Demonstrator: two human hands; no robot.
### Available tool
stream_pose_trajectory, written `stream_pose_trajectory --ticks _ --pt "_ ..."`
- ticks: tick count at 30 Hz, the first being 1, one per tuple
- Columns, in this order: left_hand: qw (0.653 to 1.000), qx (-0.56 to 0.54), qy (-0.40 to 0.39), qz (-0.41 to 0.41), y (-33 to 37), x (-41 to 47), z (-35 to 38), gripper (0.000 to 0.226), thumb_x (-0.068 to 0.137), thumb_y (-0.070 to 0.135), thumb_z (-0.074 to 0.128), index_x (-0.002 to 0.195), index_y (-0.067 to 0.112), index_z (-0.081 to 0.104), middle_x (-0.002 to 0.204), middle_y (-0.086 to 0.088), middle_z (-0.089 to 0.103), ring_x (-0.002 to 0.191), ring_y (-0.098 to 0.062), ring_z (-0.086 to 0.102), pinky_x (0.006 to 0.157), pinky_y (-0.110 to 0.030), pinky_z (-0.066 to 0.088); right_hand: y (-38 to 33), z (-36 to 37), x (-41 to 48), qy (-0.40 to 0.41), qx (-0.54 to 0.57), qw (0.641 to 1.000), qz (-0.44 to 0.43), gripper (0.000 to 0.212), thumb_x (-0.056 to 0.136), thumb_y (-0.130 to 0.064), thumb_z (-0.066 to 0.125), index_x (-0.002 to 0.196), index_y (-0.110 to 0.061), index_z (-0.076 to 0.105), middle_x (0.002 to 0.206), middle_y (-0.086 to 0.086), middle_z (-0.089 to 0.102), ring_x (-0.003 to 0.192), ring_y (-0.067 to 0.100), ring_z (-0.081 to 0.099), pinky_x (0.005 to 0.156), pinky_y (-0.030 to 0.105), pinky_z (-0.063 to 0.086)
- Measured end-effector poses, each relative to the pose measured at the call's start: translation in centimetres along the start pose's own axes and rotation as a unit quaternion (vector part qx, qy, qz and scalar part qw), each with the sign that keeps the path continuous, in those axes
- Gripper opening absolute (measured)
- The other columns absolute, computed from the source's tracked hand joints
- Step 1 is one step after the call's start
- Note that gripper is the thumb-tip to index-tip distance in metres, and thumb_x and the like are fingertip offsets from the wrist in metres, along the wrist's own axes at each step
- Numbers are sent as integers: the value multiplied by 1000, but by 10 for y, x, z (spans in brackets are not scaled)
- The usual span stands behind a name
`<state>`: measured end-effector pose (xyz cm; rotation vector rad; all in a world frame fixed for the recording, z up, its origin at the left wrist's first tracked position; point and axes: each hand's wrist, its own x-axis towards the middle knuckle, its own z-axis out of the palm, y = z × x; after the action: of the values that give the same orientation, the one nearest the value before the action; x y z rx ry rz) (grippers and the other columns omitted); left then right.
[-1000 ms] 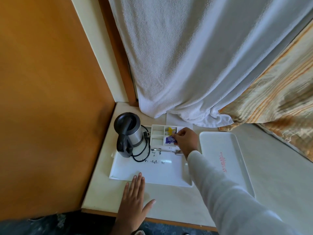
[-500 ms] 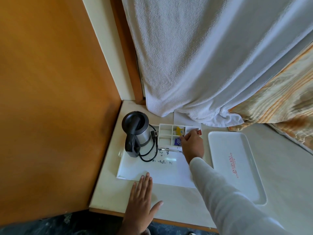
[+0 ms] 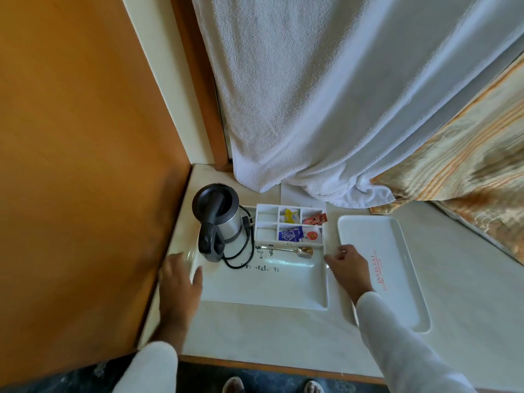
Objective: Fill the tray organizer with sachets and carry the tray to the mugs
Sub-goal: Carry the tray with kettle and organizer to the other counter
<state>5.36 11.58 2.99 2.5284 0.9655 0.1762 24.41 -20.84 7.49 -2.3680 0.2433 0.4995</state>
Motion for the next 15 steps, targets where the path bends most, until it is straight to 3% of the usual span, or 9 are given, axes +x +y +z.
stream_pose_trajectory --ticks 3,6,9,12,15 --pt "994 11 -99 -34 -2 41 6 48 89 32 73 126 6 57 121 -18 65 108 -34 64 90 -45 58 2 7 4 -61 -31 998 4 47 85 -27 76 125 -7 61 102 4 66 90 21 59 82 29 44" --pt "991 39 -127 -7 7 68 6 24 90 25 71 105 9 62 102 -13 69 90 -29 66 78 -36 56 -1 15 11 -59 -50 997 17 33 85 -20 74 115 -7 65 104 6 68 88 21 60 81 29 47" --pt "982 83 -171 -12 15 89 -1 8 93 16 65 95 10 59 101 -11 71 89 -29 64 75 -28 44 -6 17 20 -51 -65 996 26 11 81 -12 73 90 -8 66 87 9 68 72 19 60 68 28 51" --pt "978 62 -197 -32 19 99 -10 11 89 15 70 97 7 67 94 -9 68 95 -35 66 74 -28 40 -7 15 27 -71 -70 994 47 12 74 -10 76 78 -7 66 78 11 69 70 25 67 70 34 62" --pt "978 19 -202 -53 18 97 -15 17 83 17 77 96 7 73 99 -13 75 95 -35 67 75 -28 41 -4 14 32 -80 -85 992 47 14 69 -10 78 73 -9 64 76 10 68 70 28 70 72 39 65"
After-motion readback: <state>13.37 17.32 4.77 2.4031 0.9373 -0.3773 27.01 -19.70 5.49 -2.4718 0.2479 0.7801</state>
